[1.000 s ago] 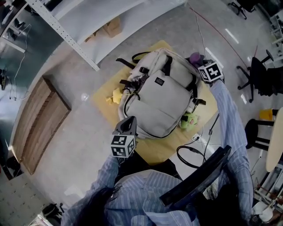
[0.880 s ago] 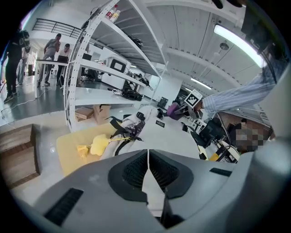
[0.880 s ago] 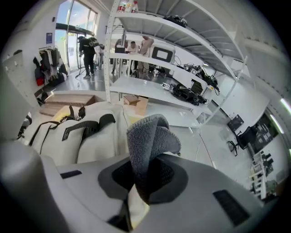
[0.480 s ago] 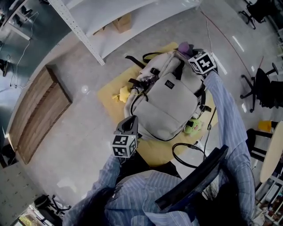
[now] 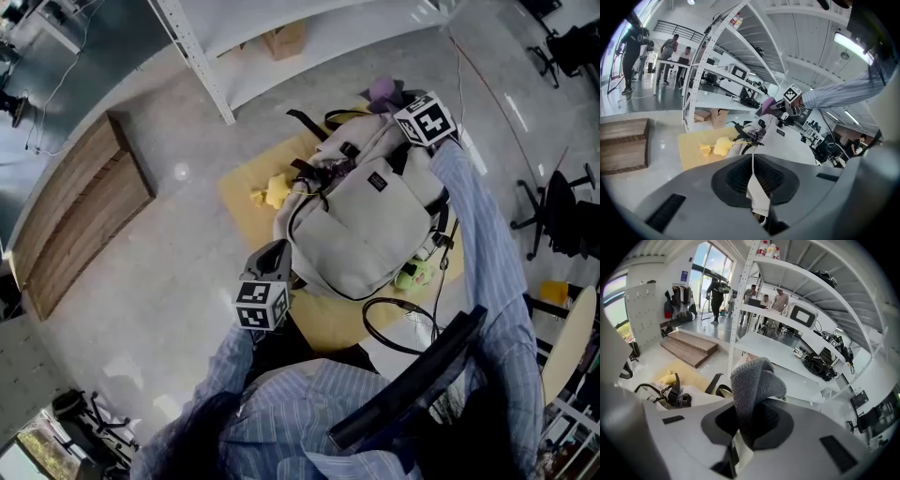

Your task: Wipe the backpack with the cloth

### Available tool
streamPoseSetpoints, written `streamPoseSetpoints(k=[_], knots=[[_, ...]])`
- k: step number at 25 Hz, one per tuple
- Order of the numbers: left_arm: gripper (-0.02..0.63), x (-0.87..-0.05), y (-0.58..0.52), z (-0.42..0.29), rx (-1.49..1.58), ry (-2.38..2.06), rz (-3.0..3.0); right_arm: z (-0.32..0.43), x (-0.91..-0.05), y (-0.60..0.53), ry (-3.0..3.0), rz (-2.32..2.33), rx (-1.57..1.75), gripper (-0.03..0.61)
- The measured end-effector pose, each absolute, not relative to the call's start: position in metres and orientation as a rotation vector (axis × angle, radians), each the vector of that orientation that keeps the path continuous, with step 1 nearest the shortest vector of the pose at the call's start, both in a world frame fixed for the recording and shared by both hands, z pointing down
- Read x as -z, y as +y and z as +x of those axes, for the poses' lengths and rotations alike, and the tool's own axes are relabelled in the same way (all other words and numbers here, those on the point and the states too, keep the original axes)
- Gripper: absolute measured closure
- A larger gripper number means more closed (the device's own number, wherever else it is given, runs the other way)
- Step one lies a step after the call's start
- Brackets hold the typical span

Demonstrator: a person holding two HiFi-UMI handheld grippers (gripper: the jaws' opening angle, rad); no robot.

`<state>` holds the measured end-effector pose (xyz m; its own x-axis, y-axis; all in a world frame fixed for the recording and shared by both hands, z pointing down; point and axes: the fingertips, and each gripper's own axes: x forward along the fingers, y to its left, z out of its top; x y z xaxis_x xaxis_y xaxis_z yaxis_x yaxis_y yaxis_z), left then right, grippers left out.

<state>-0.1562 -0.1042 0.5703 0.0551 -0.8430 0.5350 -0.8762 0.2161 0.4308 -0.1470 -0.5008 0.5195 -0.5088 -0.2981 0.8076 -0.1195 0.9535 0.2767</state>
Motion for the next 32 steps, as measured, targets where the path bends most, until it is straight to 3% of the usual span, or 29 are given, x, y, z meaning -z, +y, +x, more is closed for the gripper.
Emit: streamPoseSetpoints(k=[13, 32], knots=[[0.6, -0.571, -0.09, -0.17, -0.037, -1.802, 1.566, -0.181, -0.523, -0.453, -2.147, 0.241, 0.218, 0.537], [0.6, -0.557, -0.06, -0.169, -0.009, -1.829, 1.569, -0.191, -0.556, -0.285, -2.238, 0.062, 0.054, 0.537]])
